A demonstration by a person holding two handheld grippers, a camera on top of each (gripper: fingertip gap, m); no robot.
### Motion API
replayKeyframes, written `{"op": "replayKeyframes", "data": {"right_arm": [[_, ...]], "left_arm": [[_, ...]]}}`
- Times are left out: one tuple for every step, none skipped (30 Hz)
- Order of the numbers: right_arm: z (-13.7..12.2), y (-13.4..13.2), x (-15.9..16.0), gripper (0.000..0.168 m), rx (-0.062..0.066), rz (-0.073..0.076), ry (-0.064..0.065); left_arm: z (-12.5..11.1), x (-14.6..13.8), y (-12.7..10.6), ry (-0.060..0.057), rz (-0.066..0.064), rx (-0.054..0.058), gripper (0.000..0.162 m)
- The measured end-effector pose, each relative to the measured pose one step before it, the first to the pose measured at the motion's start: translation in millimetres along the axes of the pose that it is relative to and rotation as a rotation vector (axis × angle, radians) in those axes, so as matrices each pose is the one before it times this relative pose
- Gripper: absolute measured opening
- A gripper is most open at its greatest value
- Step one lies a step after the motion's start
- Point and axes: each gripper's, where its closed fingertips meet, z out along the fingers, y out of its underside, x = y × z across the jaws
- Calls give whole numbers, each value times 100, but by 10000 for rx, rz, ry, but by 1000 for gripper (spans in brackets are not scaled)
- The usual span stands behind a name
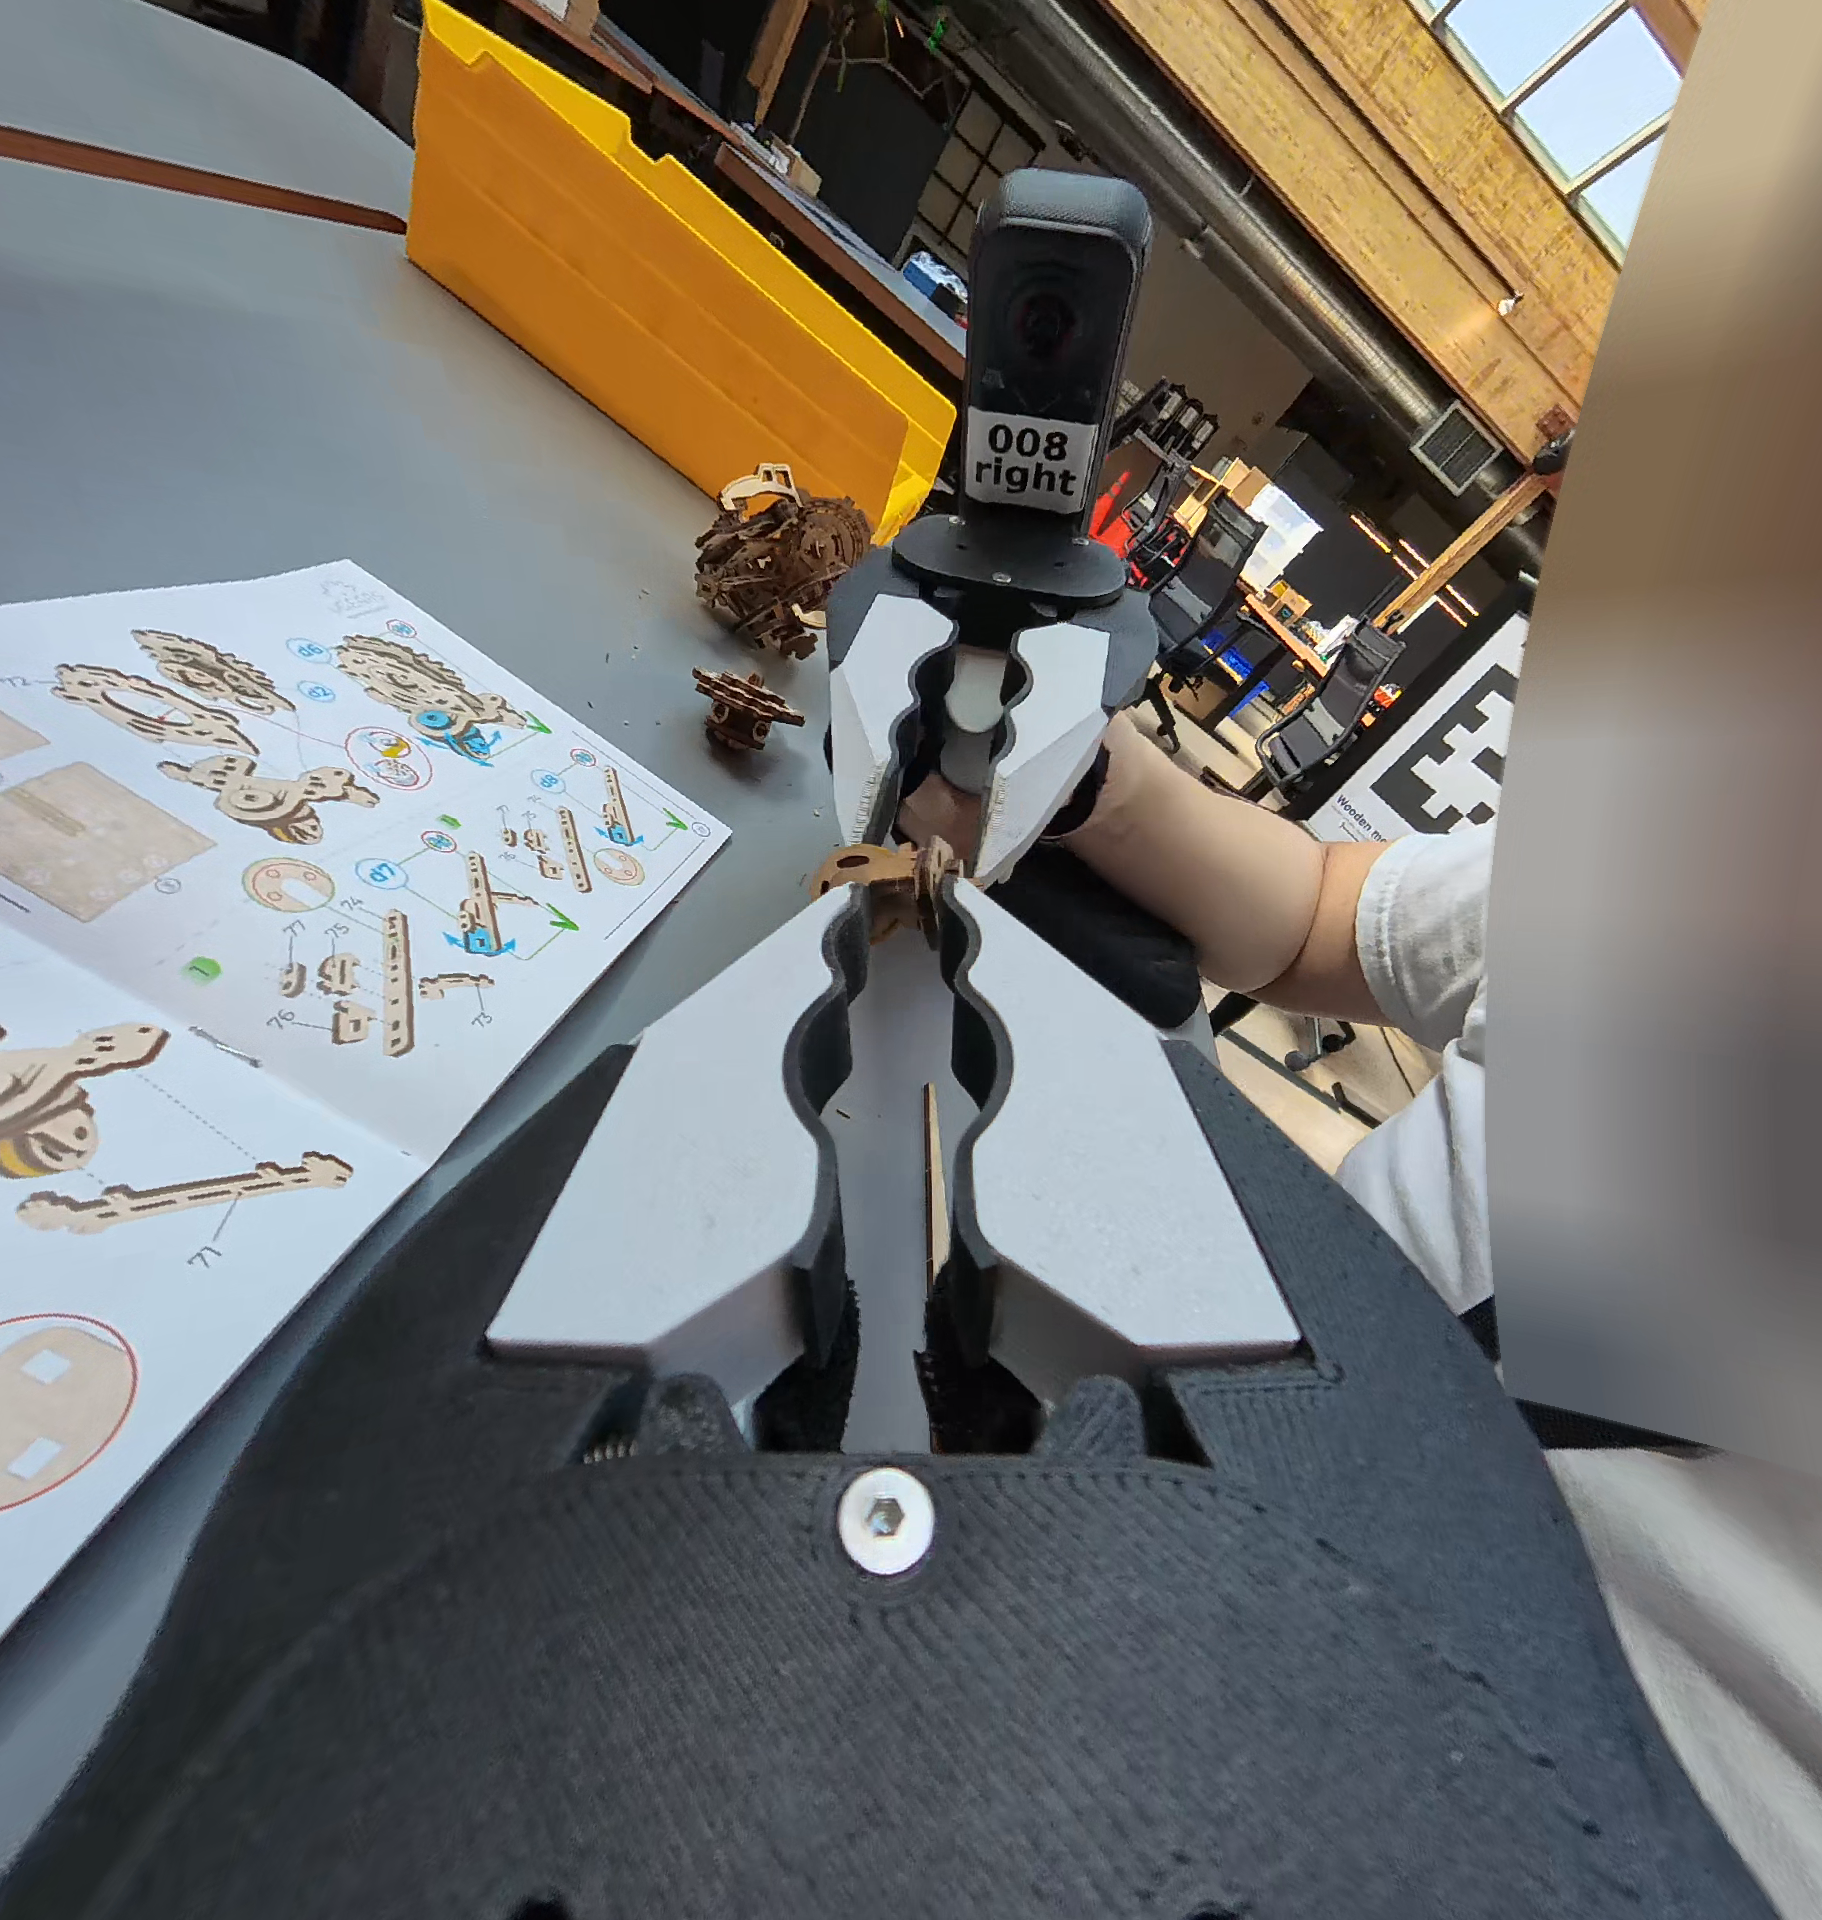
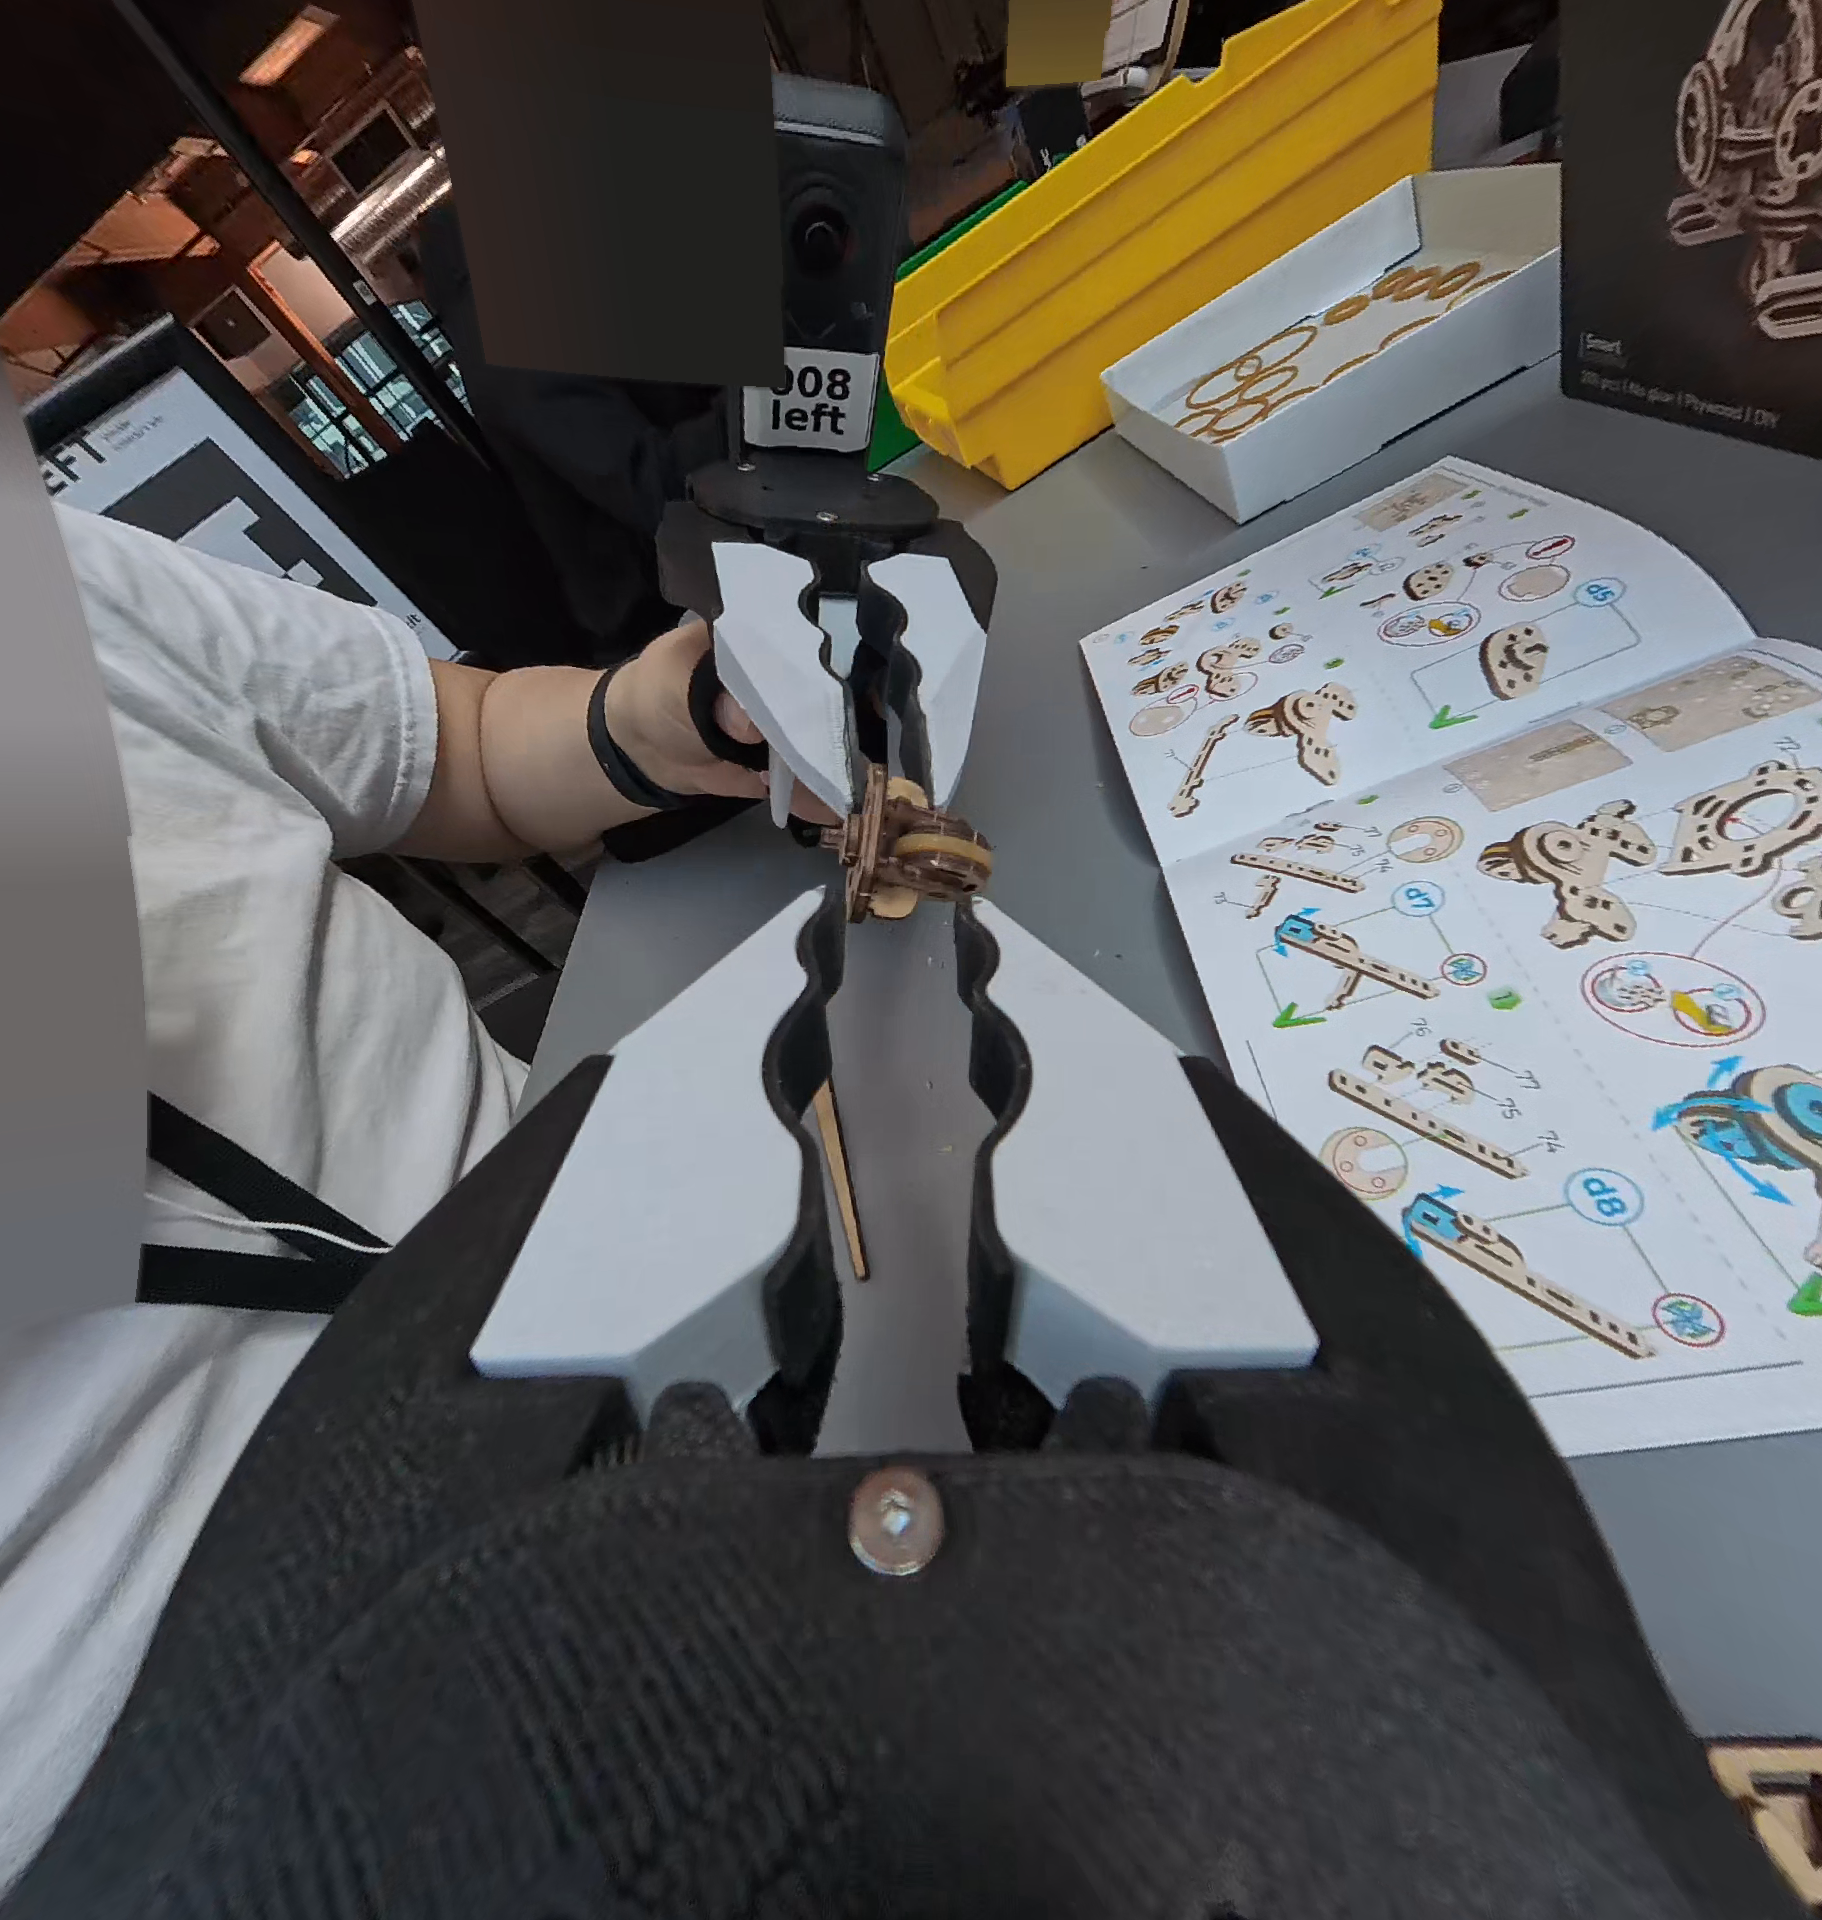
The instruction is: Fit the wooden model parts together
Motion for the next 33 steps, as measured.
{"op": "replayKeyframes", "data": {"right_arm": [[70, 197, -109, 20, -140, -4, -12], [156, 392, -96, 21, -233, 64, -45], [175, 312, -68, 21, -160, -2, -19], [105, 0, -139, 20, 21, -79, -24], [0, -213, -203, 17, 113, -118, -57], [-58, -55, 7, 15, 8, -131, 31], [-81, -139, -92, 13, 78, -76, -64], [-99, -75, -58, 11, 29, 25, -53], [-93, -41, -29, 11, 11, -29, -25], [-66, 51, -91, 11, -29, -93, -48], [-29, 31, -88, 11, -31, -90, -14], [-17, -12, -75, 11, -20, -208, 54], [2, 27, -165, 11, -78, -338, 52], [-17, 32, -174, 11, -113, -437, 90], [-2, 38, -90, 11, -132, -538, 185], [21, 63, -121, 11, -147, -643, 209], [28, -81, -261, 11, -73, -711, 170], [19, -33, -249, 11, -103, -744, 175], [0, 46, -130, 11, -160, -687, 227], [3, 21, -78, 11, -116, -605, 232], [22, 120, -133, 11, -159, -499, 157], [51, 103, -105, 11, -141, -379, 137], [69, 173, -58, 11, -161, -238, 109], [72, 202, 0, 11, -175, -134, 110], [55, 45, -168, 11, -64, -149, -10], [56, 79, -165, 11, -102, -120, -19], [46, 140, 82, 11, -144, -114, 145], [33, 20, -39, 11, -65, -151, 75], [24, 1, -45, 11, -67, -113, 55], [19, -37, 16, 11, -60, -119, 107], [38, 44, -49, 11, -93, -132, 55], [84, 160, -134, 11, -140, -118, -1], [130, 223, -143, 12, -185, -139, 30]], "left_arm": [[82, 93, 9, -16, 91, 4, 11], [84, 116, -16, 12, 112, 11, 11], [82, 217, -3, 87, 130, 5, 11], [88, 83, 85, 0, 110, -59, 11], [60, 10, 112, -45, 119, -72, 11], [-7, 72, -72, 0, 136, 43, 11], [-32, 49, -19, -3, 117, -2, 11], [-9, 3, 62, -7, 105, -62, 11], [5, 44, 101, 31, 123, -67, 11], [20, 129, 118, 83, 147, -79, 11], [10, 123, 86, 68, 174, -68, 11], [-2, 95, 31, 46, 192, -21, 11], [3, 203, 3, 108, 205, -16, 11], [-9, 268, 79, 187, 214, -80, 11], [-38, 243, 95, 182, 212, -123, 11], [-67, 233, 60, 152, 260, -99, 12], [-64, 301, 48, 141, 329, -97, 11], [-36, 320, 65, 104, 387, -99, 11], [1, 199, 153, -21, 440, -157, 11], [39, 109, 250, -97, 479, -220, 11], [70, 95, 264, -126, 487, -233, 10], [81, 40, 249, -167, 458, -223, 11], [63, -26, 200, -204, 390, -188, 10], [79, -99, 228, -226, 307, -198, 11], [98, -4, 234, -134, 238, -189, 11], [83, 39, 154, -84, 184, -127, 11], [48, -131, 72, -186, 128, -80, 13], [5, -71, -9, -137, 150, -29, 14], [-29, 78, -28, -48, 212, -19, 11], [-15, 42, -41, -95, 237, -14, 11], [4, 40, 22, -105, 256, -47, 11], [47, 92, 140, -75, 259, -109, 11], [84, 88, 204, -68, 233, -135, 11]]}}
